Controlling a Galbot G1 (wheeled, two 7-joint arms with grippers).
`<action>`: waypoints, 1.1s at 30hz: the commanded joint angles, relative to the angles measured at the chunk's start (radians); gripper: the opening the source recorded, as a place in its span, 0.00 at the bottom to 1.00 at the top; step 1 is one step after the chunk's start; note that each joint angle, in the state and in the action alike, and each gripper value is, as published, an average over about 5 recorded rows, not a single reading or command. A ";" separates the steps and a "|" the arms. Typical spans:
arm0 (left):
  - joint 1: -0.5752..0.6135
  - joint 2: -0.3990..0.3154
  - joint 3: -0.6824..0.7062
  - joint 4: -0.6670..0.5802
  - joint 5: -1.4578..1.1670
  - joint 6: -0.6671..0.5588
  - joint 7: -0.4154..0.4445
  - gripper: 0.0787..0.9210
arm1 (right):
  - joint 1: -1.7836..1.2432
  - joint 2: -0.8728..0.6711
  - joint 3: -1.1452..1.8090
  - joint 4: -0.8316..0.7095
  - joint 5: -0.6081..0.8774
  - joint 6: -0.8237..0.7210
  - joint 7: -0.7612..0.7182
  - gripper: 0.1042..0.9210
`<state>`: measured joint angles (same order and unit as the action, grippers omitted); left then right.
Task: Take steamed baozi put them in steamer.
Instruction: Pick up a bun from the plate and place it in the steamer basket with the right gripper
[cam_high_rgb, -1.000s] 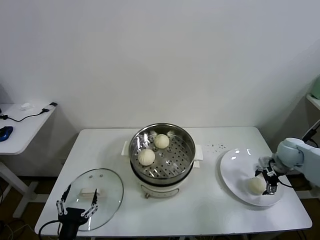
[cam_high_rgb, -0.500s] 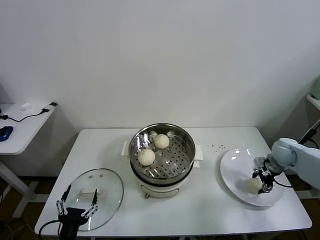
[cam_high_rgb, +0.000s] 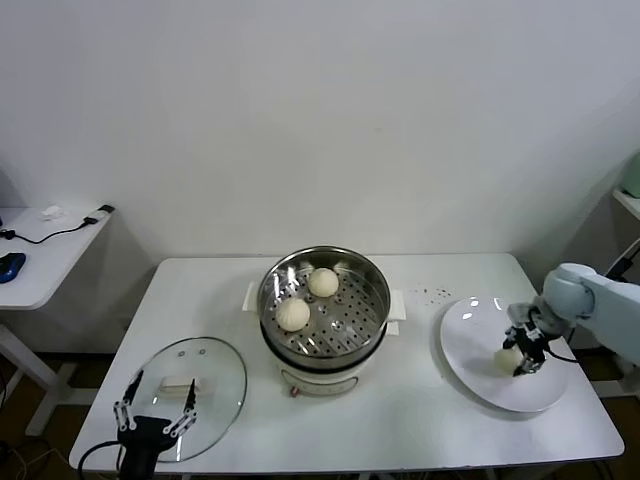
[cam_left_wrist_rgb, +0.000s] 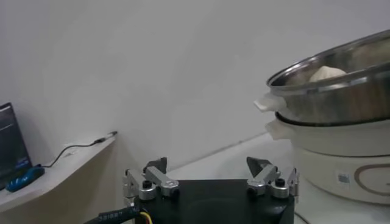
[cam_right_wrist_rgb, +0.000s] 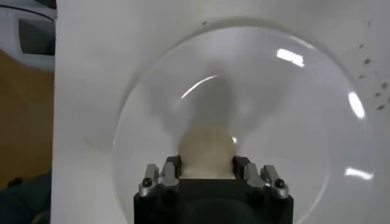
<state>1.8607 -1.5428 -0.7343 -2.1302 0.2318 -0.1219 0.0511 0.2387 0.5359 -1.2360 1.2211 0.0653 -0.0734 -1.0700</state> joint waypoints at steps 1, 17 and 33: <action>0.002 0.000 0.002 -0.002 0.003 0.001 0.000 0.88 | 0.607 0.222 -0.369 0.025 0.021 0.392 -0.068 0.57; 0.002 0.001 0.010 0.009 -0.005 0.000 0.002 0.88 | 0.645 0.658 -0.210 0.088 -0.203 0.752 0.013 0.58; -0.040 -0.010 0.018 0.017 -0.013 0.015 0.005 0.88 | 0.439 0.802 -0.221 0.134 -0.192 0.738 0.023 0.58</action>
<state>1.8318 -1.5499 -0.7188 -2.1179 0.2202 -0.1133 0.0557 0.7468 1.2209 -1.4361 1.3207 -0.1114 0.6151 -1.0553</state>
